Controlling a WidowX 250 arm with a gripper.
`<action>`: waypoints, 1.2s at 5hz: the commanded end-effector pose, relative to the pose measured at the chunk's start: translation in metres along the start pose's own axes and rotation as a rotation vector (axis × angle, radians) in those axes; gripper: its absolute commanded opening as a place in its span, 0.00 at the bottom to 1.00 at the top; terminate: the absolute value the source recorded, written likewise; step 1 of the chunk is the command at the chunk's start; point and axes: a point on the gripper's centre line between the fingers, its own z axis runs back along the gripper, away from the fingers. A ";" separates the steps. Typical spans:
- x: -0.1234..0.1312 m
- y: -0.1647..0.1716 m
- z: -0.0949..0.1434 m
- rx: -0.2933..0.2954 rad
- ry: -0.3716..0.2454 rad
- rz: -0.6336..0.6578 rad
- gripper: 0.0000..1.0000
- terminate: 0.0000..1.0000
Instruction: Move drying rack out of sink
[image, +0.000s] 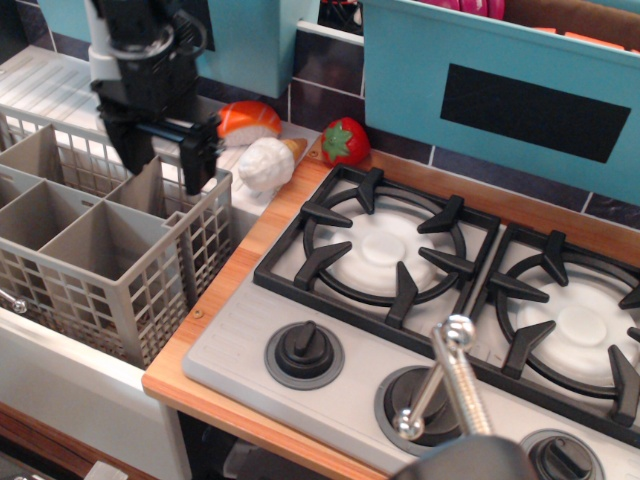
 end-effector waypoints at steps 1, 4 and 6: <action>0.017 0.027 -0.008 0.060 -0.011 -0.030 1.00 0.00; 0.000 0.011 -0.029 0.059 0.014 -0.011 0.00 0.00; 0.003 0.012 -0.026 0.045 0.015 0.023 0.00 0.00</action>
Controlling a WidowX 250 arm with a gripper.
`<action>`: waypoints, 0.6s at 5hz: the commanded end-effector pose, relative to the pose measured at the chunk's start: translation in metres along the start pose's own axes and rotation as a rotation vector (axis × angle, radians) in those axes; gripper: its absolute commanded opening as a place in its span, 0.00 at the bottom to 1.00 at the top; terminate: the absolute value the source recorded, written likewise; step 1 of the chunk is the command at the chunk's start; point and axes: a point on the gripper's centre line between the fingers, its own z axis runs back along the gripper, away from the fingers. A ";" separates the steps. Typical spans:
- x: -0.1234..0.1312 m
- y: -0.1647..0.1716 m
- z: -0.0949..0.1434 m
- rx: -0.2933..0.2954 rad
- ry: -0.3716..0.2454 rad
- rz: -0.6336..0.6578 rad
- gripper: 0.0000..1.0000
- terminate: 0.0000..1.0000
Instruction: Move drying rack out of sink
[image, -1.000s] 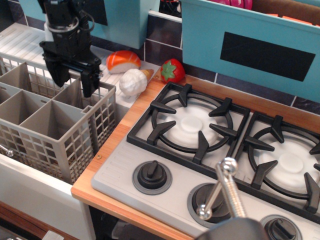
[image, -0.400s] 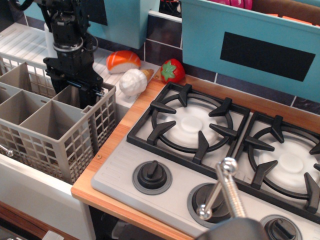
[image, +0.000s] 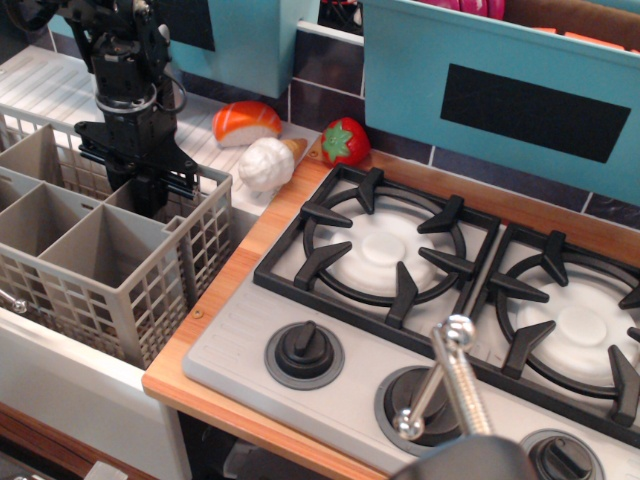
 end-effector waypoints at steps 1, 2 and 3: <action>0.008 -0.003 0.029 -0.046 -0.036 0.026 0.00 0.00; 0.012 -0.009 0.055 -0.079 -0.052 0.046 0.00 0.00; 0.015 -0.023 0.105 -0.152 -0.058 0.071 0.00 0.00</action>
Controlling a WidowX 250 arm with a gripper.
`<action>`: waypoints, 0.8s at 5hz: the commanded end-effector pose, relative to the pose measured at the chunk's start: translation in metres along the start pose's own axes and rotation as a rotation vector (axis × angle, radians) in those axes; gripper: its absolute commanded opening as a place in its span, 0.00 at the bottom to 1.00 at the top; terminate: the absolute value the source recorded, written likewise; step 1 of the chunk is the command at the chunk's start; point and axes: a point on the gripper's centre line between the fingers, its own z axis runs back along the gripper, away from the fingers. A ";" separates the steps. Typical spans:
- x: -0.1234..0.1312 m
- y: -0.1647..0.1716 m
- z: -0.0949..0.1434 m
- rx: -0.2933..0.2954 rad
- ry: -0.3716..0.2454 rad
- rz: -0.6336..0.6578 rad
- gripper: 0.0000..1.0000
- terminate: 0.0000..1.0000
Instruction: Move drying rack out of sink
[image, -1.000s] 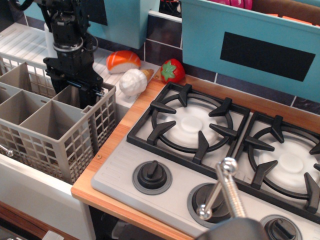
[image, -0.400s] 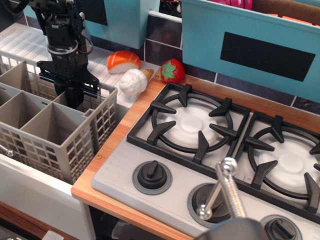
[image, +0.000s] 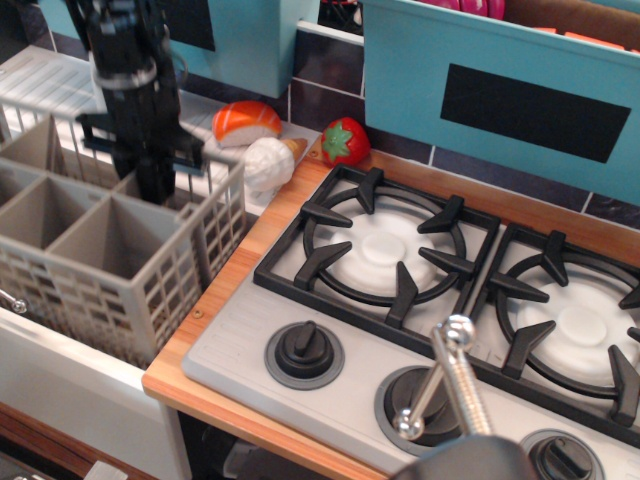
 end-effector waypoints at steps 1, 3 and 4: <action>0.028 -0.027 0.115 -0.108 -0.082 0.025 0.00 0.00; 0.012 -0.116 0.122 -0.114 -0.053 0.070 0.00 0.00; 0.002 -0.161 0.109 -0.074 -0.063 0.069 0.00 0.00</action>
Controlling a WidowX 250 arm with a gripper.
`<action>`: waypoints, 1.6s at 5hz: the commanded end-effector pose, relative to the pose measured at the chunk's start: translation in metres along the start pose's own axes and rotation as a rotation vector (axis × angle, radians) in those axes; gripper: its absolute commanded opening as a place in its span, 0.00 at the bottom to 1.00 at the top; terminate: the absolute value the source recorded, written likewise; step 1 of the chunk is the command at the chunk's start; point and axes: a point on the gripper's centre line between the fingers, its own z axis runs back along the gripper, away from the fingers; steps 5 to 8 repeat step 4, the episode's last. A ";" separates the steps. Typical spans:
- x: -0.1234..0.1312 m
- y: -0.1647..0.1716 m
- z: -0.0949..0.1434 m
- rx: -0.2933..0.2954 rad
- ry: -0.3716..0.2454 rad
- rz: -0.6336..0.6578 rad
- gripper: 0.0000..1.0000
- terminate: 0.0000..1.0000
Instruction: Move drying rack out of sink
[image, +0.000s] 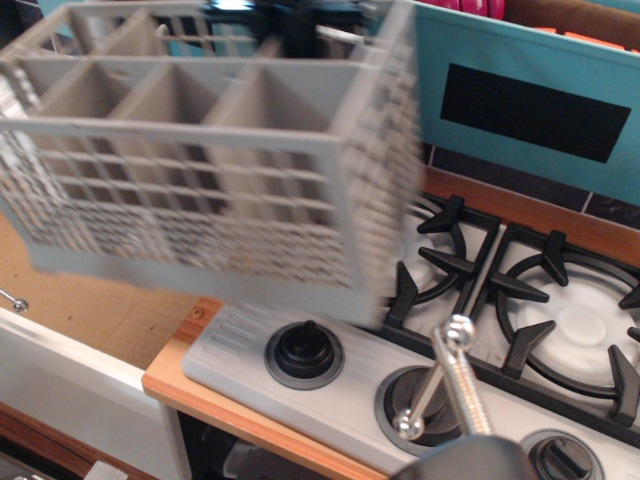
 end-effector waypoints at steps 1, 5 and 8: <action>-0.016 -0.062 0.006 0.039 -0.110 -0.003 0.00 0.00; -0.016 -0.119 -0.005 0.067 -0.083 -0.095 0.00 1.00; -0.016 -0.119 -0.005 0.067 -0.083 -0.095 0.00 1.00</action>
